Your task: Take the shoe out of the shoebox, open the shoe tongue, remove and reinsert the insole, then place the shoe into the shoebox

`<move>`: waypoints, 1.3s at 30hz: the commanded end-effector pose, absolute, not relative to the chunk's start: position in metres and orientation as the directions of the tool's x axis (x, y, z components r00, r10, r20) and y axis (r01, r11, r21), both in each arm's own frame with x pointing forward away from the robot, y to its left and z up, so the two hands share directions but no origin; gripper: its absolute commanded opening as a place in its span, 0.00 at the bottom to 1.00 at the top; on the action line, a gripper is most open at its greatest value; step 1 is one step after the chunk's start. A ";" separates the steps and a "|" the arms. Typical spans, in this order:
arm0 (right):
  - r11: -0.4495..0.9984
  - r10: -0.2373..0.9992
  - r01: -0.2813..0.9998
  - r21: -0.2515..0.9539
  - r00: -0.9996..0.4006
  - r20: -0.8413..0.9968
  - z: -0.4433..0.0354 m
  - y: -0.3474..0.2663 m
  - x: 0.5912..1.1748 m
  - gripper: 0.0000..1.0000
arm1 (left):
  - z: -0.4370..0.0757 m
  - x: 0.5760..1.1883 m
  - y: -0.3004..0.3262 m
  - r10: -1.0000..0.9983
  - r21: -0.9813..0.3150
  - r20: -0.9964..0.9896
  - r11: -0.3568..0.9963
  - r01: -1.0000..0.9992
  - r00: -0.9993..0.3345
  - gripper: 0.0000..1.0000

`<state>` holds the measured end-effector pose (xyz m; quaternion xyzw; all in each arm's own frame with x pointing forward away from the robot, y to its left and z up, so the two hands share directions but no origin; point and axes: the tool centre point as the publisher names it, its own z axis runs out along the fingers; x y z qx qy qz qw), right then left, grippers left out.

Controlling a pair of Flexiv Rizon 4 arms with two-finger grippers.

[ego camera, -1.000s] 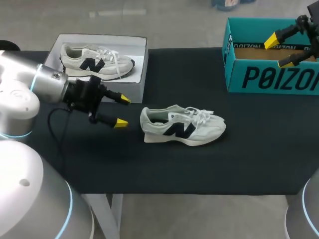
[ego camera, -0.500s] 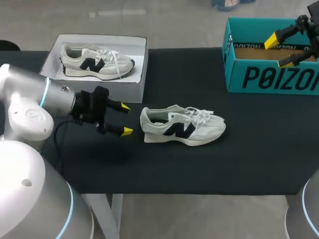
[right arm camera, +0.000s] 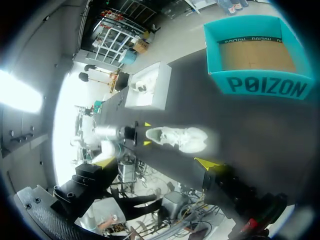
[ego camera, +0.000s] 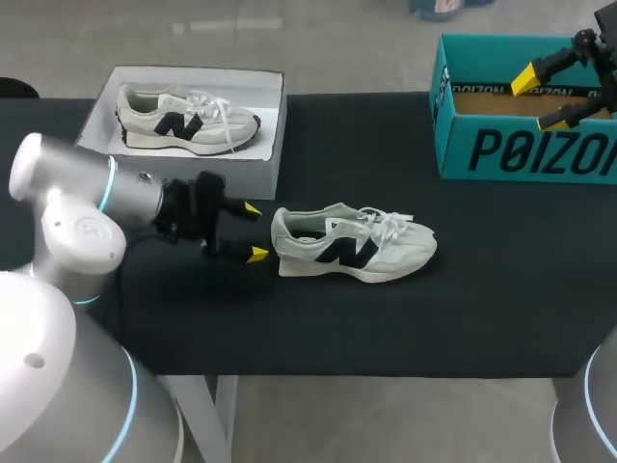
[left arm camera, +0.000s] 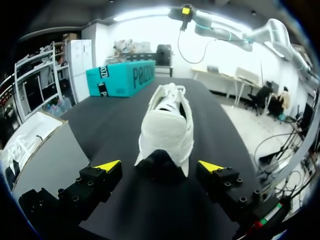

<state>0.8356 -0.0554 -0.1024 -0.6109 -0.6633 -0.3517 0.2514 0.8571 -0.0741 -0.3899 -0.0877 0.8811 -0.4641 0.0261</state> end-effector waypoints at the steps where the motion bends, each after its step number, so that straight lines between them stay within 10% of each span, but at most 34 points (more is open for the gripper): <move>1: 0.008 0.635 0.988 0.157 -0.127 0.762 -0.103 -0.055 0.837 1.00 | -0.397 0.872 -0.085 -0.137 -0.817 0.065 0.562 -0.132 -0.988 1.00; 37: 0.008 0.635 0.988 0.157 -0.127 0.762 -0.103 -0.055 0.837 1.00 | -0.434 0.868 -0.127 -0.123 -0.813 0.080 0.567 -0.136 -0.989 1.00; 38: 0.008 0.635 0.988 0.157 -0.127 0.762 -0.103 -0.055 0.837 1.00 | -0.434 0.869 -0.127 -0.123 -0.812 0.081 0.567 -0.136 -0.989 0.79; 39: 0.008 0.635 0.988 0.157 -0.127 0.762 -0.103 -0.055 0.837 1.00 | -0.434 0.870 -0.127 -0.123 -0.811 0.081 0.568 -0.137 -0.989 0.36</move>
